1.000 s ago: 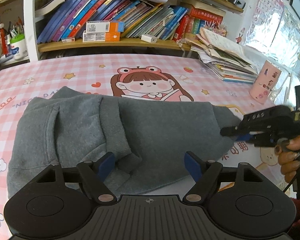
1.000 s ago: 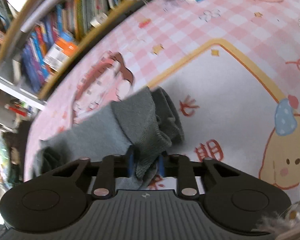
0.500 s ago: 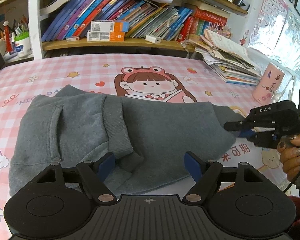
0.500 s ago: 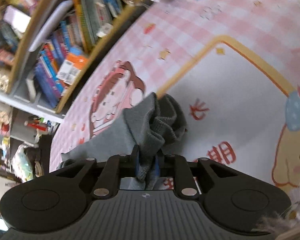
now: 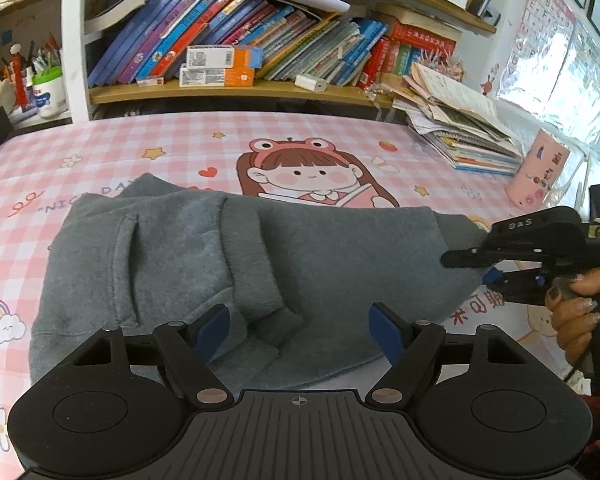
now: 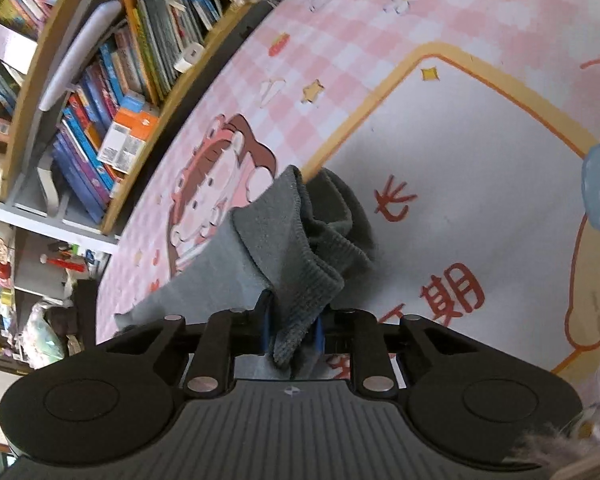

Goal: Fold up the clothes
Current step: 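Grasp the ribbed cuff end of the folded sweatshirt with the right gripper and lift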

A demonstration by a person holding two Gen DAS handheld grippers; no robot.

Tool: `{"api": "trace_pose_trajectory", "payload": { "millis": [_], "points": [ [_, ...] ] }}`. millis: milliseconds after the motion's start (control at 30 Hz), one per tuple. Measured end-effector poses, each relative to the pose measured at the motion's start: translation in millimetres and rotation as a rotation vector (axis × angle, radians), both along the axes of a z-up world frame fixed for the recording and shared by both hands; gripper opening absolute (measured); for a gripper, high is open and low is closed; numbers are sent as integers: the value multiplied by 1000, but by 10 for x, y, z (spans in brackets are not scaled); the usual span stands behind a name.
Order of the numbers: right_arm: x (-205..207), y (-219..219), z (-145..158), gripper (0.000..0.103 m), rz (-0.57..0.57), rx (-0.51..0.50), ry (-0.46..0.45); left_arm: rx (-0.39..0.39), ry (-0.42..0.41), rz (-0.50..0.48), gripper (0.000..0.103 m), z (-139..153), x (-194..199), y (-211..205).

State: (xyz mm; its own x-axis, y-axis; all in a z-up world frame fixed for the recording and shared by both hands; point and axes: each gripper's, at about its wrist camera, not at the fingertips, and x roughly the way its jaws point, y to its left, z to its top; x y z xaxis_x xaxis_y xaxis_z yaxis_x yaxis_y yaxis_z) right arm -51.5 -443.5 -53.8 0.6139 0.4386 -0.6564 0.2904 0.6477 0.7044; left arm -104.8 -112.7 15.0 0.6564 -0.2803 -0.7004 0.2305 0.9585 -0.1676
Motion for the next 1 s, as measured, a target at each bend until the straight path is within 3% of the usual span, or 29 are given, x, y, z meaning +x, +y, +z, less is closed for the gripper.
{"api": "trace_pose_trajectory", "payload": {
  "millis": [300,567,833,1000],
  "points": [
    [-100,306,504,17,37,-45,-151,-50,-36,58,78,65,6,417],
    [-171,926,1061,17,134,-86,-308,-91,-81,141,78,158,-74,935],
    [-245,1828,1423,17,333,-170,-443,-127,-122,238,82,194,-241,1486],
    [-273,2443,1395,17,520,-271,-482,-145,-121,285,82,149,-338,1777]
  ]
}}
